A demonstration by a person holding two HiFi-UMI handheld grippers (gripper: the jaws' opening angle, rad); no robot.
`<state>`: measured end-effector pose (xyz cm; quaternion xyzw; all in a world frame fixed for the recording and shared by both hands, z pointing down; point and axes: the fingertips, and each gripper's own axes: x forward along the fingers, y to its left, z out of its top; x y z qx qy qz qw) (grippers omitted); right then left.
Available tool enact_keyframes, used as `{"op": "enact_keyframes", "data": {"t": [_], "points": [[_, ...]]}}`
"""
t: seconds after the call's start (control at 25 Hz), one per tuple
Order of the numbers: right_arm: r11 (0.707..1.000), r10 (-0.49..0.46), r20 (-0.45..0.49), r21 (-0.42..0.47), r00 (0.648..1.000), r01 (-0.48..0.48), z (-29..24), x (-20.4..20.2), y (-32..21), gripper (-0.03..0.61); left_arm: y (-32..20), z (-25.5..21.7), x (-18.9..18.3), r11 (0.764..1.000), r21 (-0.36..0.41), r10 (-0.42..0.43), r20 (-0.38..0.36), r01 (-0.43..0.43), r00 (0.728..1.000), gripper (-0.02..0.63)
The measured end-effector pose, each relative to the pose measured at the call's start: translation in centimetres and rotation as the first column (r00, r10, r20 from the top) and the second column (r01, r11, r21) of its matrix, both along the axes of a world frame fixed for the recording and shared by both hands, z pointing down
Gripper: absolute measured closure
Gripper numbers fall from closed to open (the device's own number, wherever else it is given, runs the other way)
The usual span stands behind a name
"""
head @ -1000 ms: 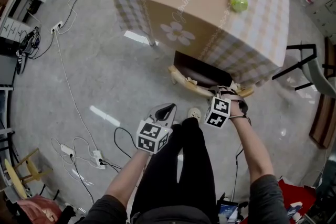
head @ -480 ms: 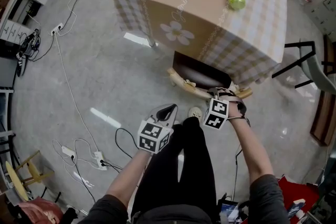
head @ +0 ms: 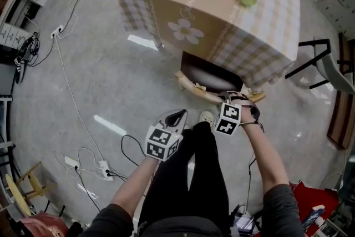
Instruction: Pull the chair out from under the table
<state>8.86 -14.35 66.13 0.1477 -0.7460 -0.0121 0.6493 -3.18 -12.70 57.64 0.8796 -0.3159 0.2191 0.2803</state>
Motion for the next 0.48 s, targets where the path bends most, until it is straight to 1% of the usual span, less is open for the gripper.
{"op": "enact_keyframes", "data": {"t": [0.48], "points": [[1.0, -0.009, -0.011, -0.001, 1.0, 0.009, 0.0, -0.2, 1.6, 0.462, 1.4, 0.7, 0.5, 1.0, -0.015, 0.012, -0.005, -0.012, 1.0, 0.606]]}}
